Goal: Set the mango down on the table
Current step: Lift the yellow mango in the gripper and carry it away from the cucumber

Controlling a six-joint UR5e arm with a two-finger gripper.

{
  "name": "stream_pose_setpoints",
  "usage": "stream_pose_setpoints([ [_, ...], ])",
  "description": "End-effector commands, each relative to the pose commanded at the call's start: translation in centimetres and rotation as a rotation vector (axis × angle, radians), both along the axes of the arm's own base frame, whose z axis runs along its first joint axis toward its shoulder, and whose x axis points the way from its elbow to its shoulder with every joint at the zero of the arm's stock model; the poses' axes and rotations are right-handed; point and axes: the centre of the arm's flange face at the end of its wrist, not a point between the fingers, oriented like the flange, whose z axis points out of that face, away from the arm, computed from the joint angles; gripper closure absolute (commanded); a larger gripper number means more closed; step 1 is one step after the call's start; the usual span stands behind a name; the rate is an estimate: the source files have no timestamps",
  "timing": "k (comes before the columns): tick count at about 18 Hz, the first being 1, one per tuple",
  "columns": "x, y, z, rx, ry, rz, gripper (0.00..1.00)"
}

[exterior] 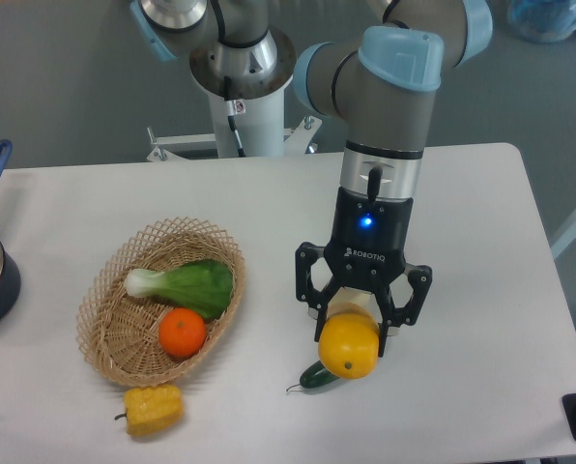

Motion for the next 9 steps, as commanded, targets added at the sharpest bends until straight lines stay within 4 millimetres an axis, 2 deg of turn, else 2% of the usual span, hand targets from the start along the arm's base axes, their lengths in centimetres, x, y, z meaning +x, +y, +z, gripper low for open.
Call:
stream_pose_setpoints([
  [2, 0.14, -0.01, -0.57, -0.009, -0.002, -0.005, 0.74],
  [4, 0.06, 0.15, 0.08, -0.003, 0.000, 0.002, 0.74],
  [9, 0.13, -0.16, -0.16, -0.010, -0.007, 0.005, 0.74],
])
